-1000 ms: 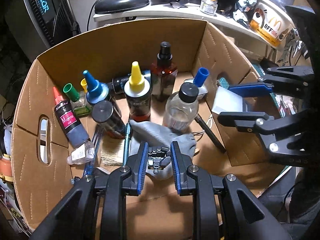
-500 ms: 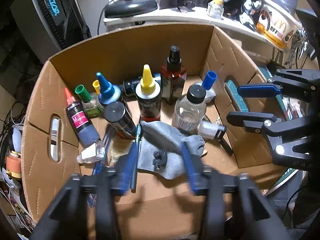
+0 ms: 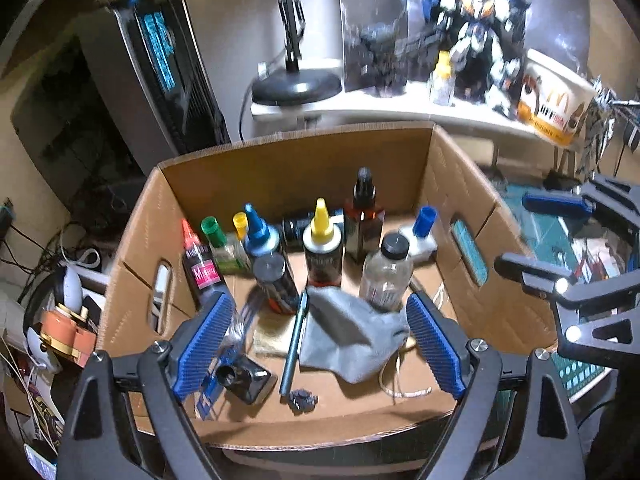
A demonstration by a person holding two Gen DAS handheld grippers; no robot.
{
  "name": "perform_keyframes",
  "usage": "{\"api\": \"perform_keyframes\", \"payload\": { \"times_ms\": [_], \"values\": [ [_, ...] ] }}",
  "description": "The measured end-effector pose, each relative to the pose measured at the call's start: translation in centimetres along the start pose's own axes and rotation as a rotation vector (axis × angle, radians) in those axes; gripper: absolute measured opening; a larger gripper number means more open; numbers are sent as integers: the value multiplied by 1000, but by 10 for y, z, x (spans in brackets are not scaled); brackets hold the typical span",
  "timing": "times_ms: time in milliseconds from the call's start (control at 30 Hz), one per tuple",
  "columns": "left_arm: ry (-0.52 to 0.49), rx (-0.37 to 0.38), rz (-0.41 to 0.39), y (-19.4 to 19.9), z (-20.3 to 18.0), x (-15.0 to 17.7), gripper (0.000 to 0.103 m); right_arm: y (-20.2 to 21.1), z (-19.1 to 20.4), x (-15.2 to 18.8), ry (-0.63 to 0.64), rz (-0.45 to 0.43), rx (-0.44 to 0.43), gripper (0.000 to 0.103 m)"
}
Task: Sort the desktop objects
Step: 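Move both empty grippers back over the cutting mat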
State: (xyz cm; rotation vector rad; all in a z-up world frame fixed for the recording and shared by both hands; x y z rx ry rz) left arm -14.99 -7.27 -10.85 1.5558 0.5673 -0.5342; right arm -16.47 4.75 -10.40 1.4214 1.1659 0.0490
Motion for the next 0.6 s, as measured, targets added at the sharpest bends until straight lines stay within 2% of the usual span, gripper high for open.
{"api": "perform_keyframes", "payload": {
  "times_ms": [67, 133, 200, 267, 467, 600],
  "values": [
    [9, -3, -60, 11, -2, -5, 92, 9, -4, 3, -5, -18, 21, 56],
    [25, 7, -128, 24, -6, -9, 103, 19, -7, 6, -11, -36, 42, 57],
    [32, 14, -206, 38, -11, -14, 103, 29, -11, 9, -18, -58, 67, 61],
    [31, 19, -247, 47, -17, -16, 103, 42, -18, 14, -32, -86, 104, 68],
    [41, 94, -352, 74, -51, -15, 103, 81, -42, 39, -111, -155, 181, 71],
    [42, 173, -398, 82, -84, -10, 103, 109, -66, 66, -172, -176, 258, 72]
  ]
}}
Point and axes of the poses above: each gripper's, at about its wrist camera, not at the fingertips, and y roughly against the way its jaws point, z to its left, x to its underside, the point moved 10 cm from there along -y, roughly the way its jaws point, and after that the axes turned 11 degrees about y, right-handed, at the moved point
